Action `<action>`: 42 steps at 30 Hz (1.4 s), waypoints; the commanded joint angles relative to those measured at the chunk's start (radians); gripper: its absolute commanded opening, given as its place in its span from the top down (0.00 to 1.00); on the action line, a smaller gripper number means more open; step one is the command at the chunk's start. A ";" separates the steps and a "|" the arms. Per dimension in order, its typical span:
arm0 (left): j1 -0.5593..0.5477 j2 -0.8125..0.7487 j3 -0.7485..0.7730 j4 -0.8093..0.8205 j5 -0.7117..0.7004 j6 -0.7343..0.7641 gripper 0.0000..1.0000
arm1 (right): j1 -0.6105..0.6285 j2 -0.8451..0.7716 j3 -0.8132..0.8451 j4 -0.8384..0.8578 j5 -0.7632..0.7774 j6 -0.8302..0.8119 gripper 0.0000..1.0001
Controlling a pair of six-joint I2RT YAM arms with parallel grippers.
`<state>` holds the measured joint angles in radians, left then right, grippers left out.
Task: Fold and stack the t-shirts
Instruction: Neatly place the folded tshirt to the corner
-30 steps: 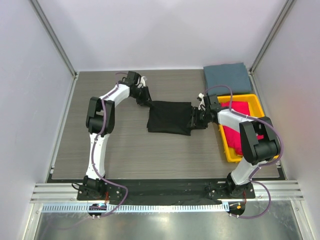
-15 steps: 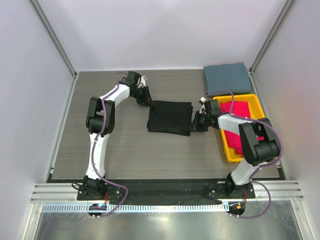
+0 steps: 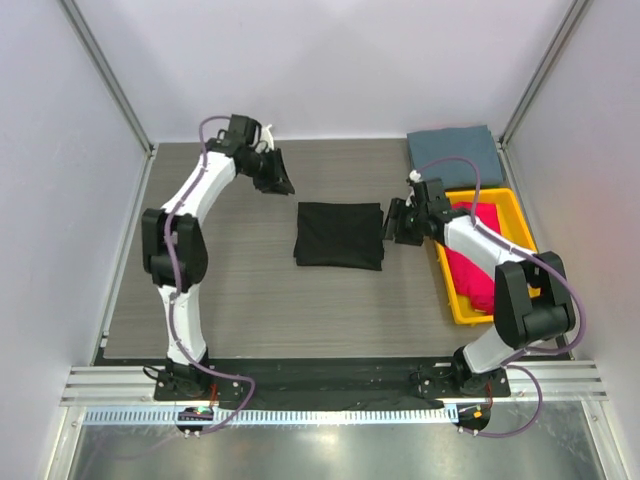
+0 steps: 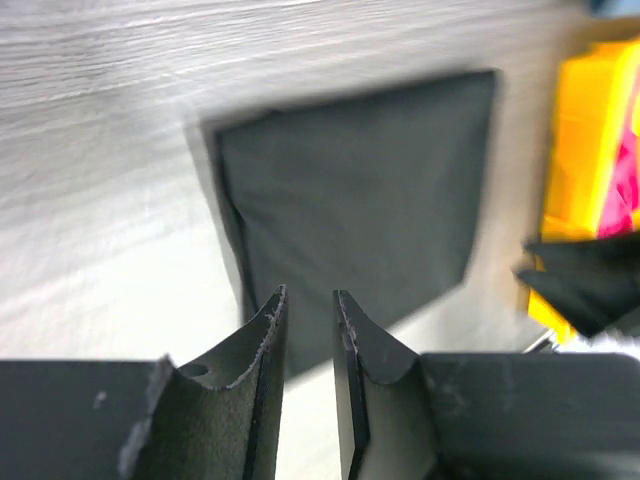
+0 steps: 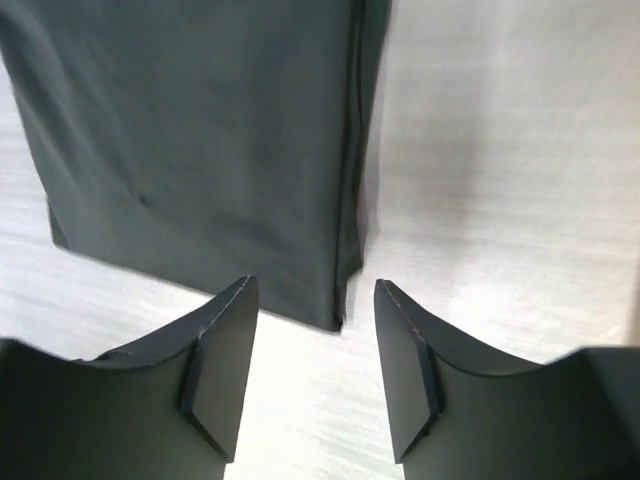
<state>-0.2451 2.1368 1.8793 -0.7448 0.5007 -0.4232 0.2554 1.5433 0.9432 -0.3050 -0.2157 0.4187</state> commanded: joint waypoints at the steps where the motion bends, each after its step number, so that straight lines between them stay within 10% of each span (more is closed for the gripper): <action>1: 0.000 -0.192 0.003 -0.116 -0.021 0.090 0.75 | -0.001 0.041 0.112 -0.043 0.070 -0.040 0.44; 14: -0.019 -0.580 -0.524 0.139 0.125 -0.017 0.74 | -0.010 0.408 0.463 -0.092 0.050 -0.146 0.41; 25: -0.048 -0.595 -0.585 0.131 0.078 0.044 0.74 | -0.013 0.544 0.560 -0.140 0.062 -0.244 0.46; 42: -0.065 -0.612 -0.600 0.105 0.012 0.057 0.74 | -0.013 0.589 0.742 -0.207 0.165 -0.297 0.99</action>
<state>-0.3077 1.5742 1.2839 -0.6476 0.5213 -0.3836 0.2447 2.1395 1.6009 -0.4740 -0.1650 0.1455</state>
